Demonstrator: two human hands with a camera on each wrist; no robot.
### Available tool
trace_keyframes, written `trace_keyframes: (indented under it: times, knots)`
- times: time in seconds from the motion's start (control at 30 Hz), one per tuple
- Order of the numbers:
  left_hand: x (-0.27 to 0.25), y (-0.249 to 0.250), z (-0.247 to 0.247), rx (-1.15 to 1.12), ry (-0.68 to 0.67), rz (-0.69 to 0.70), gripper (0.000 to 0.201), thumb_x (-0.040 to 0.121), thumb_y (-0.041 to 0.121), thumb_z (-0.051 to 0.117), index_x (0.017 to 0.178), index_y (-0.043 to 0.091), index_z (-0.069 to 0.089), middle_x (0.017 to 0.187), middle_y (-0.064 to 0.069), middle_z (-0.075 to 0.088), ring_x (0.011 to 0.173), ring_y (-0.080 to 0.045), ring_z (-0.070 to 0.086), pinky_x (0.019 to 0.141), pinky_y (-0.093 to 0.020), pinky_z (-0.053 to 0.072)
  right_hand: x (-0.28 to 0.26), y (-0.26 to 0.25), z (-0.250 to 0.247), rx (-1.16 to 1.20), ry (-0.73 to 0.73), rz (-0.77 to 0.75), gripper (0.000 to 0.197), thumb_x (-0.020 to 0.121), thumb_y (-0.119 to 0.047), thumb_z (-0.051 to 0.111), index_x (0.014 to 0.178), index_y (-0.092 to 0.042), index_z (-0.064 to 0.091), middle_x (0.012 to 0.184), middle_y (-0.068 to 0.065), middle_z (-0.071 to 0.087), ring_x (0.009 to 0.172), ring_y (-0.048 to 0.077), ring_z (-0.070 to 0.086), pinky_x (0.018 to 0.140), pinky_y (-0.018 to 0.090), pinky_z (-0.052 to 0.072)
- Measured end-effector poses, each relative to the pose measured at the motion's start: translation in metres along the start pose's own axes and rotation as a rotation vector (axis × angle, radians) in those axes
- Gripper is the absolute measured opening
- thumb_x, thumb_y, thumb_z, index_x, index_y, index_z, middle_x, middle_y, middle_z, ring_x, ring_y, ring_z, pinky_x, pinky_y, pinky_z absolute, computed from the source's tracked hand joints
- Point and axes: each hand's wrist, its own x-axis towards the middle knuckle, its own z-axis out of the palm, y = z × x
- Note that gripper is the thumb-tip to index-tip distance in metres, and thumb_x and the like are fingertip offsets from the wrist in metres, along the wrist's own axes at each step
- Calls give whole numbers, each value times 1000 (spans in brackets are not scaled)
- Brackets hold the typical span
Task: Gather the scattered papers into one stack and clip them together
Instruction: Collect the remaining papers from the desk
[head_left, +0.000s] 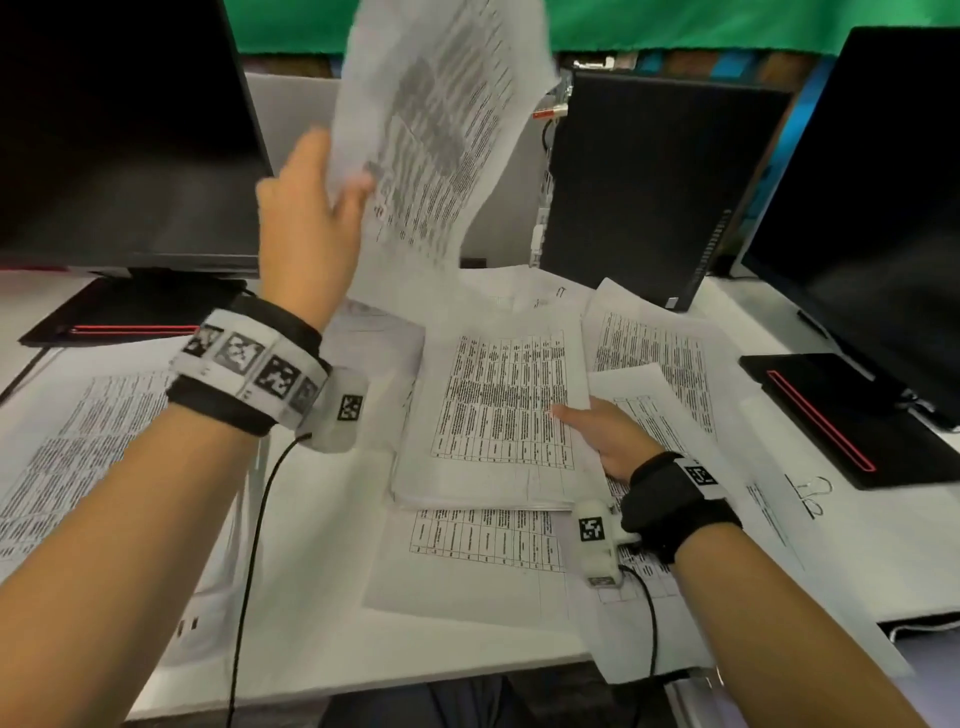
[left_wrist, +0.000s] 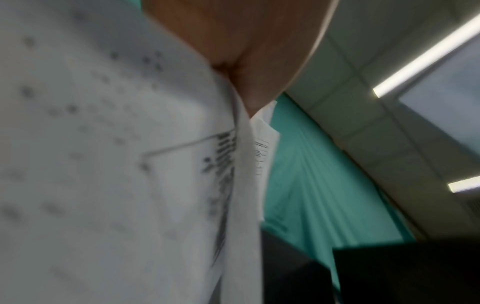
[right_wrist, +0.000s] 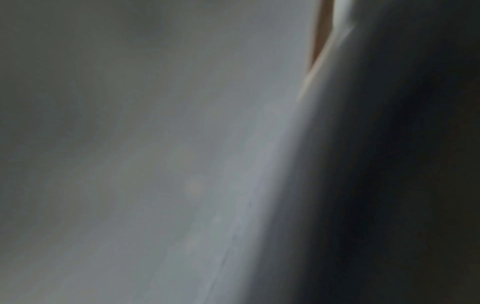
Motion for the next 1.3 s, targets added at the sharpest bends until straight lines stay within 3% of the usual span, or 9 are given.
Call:
trace_keyframes:
  times: [0.17,0.3,0.4,0.5,0.67,0.77,0.9,1.13,1.3]
  knots:
    - [-3,-13,17,-185,-184,-289,39,91,24,63,119,2,49,108,3,50,98,-11,49,73,-11,35,-2,1,-3,-1,-1,-27,51,90,-46,65,130,-14,59,125,5,66,118,27,60,109,48,42]
    - [-42,-40,63,-254,-443,-510,32,87,24,68,107,11,46,110,-6,56,95,-18,54,74,-27,45,-10,-3,-2,76,-17,-52,40,97,-40,56,121,-9,65,115,12,71,108,28,65,94,40,52]
    - [-69,-50,84,-144,-577,-558,28,89,24,65,100,13,42,102,-8,56,87,-20,52,63,-24,39,-11,-3,-6,146,51,1,68,86,-72,44,125,-21,66,122,6,70,115,26,64,105,44,46]
    - [-80,-48,92,-119,-631,-614,29,90,24,63,107,10,45,110,-15,59,89,-22,53,76,-30,41,-11,-3,-9,245,47,34,71,89,-73,31,130,-24,62,122,1,70,118,23,63,110,43,43]
    - [-78,-40,87,119,-741,-557,46,85,24,70,118,-1,50,117,-16,57,109,-30,56,85,-32,43,-19,-11,-5,189,37,46,66,93,-70,33,132,-25,60,126,2,68,118,24,63,109,45,44]
    - [-74,-41,80,235,-860,-501,40,82,22,72,109,-4,60,110,-17,62,100,-31,61,90,-36,51,-17,-12,-5,186,62,64,63,98,-62,32,136,-19,56,130,3,65,118,25,61,108,41,44]
    - [-68,-39,71,242,-854,-426,17,80,14,74,89,1,67,89,-10,57,81,-22,57,68,-27,48,-12,-9,-5,196,77,73,60,99,-61,33,132,-19,59,125,5,68,115,26,64,107,44,45]
    - [-68,-28,50,-47,-649,-467,9,81,7,70,78,14,66,79,2,63,69,-9,57,58,-17,44,-12,-6,-6,218,53,59,59,100,-58,33,136,-19,57,128,6,67,118,25,62,109,44,43]
    - [-95,-38,25,151,-960,-510,11,86,4,62,93,7,70,89,-6,65,73,-17,62,66,-26,50,-6,-2,-9,270,39,57,61,97,-63,36,132,-20,61,121,6,71,114,26,65,107,46,46]
